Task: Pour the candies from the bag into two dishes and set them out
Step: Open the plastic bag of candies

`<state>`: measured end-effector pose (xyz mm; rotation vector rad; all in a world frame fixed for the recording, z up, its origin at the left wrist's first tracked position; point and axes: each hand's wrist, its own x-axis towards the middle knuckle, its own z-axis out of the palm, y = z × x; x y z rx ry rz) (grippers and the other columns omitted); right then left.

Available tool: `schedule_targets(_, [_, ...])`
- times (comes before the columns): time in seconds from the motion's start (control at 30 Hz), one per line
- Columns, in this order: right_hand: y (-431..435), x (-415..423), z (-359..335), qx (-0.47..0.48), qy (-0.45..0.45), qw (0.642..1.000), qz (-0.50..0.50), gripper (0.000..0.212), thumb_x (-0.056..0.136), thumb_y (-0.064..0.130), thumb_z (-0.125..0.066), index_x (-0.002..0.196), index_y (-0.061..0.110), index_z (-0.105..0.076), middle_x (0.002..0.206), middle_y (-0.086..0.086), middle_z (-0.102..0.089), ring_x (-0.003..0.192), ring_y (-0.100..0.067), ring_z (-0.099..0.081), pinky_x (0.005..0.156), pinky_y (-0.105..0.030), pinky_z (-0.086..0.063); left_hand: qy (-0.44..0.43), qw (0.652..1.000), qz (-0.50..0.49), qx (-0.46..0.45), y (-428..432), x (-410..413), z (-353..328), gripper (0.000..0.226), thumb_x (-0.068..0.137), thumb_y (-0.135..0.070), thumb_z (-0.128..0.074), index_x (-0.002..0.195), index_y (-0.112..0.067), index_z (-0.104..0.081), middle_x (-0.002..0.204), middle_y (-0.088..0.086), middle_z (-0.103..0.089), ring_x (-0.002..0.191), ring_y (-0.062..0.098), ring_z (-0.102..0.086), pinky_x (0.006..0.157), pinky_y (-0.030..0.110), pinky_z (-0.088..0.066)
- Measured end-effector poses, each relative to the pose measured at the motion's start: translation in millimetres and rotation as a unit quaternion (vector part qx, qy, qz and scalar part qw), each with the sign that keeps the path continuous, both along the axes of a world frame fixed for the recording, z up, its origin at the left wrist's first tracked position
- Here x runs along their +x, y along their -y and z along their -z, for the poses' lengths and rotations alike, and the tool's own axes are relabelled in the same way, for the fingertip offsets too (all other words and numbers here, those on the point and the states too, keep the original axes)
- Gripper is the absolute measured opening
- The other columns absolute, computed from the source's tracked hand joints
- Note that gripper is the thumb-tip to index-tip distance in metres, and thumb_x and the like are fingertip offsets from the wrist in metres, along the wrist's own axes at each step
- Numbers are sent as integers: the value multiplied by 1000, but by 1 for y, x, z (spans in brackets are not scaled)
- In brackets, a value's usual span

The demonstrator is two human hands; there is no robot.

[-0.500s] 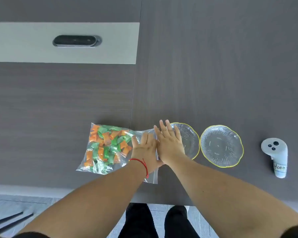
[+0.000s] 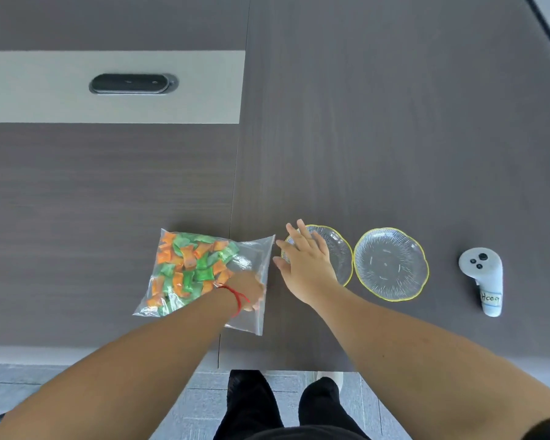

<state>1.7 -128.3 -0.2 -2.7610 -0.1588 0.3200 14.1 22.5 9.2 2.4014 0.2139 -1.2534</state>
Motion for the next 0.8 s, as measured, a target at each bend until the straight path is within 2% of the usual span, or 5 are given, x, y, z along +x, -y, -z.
schedule_targets(0.13, [-11,10,-39,58,-94,992,65,38,95,51,-38,96,26,-65,102,7,-65,101,-23,-58,89,-39,-35,-30,955,-222,-192,-22,10,-37,13,93,-5,-48,97,-3,-60,79,11,-64,71,23,-66,66,28,-58])
schedule_targets(0.27, [-31,14,-73,185,-201,957,97,41,92,47,-42,76,14,-61,69,-3,-57,59,-22,-48,53,-29,-35,109,944,-240,-197,-33,18,-62,19,86,-16,-60,95,-1,-68,83,14,-72,70,21,-72,67,27,-60])
schedule_targets(0.43, [-55,41,-87,132,-304,937,106,38,87,43,-50,75,12,-69,79,0,-73,74,-22,-67,72,-27,-48,175,957,-178,-145,-25,16,-83,30,75,-35,-60,68,-9,-71,64,7,-74,67,21,-72,81,38,-58])
schedule_targets(0.6, [-38,28,-90,331,-258,889,183,13,88,13,-60,76,16,-65,76,-6,-67,70,-20,-64,75,-29,-59,225,953,-176,-102,-18,2,-92,32,75,-35,-66,55,-16,-49,55,1,-61,68,27,-68,78,43,-57])
schedule_targets(0.8, [-49,26,-109,241,-338,889,195,25,87,33,-60,66,21,-58,64,5,-61,76,-18,-58,85,-28,-53,167,955,-194,-146,-21,-7,-98,29,66,-27,-69,59,-10,-47,60,7,-53,63,25,-53,76,47,-58])
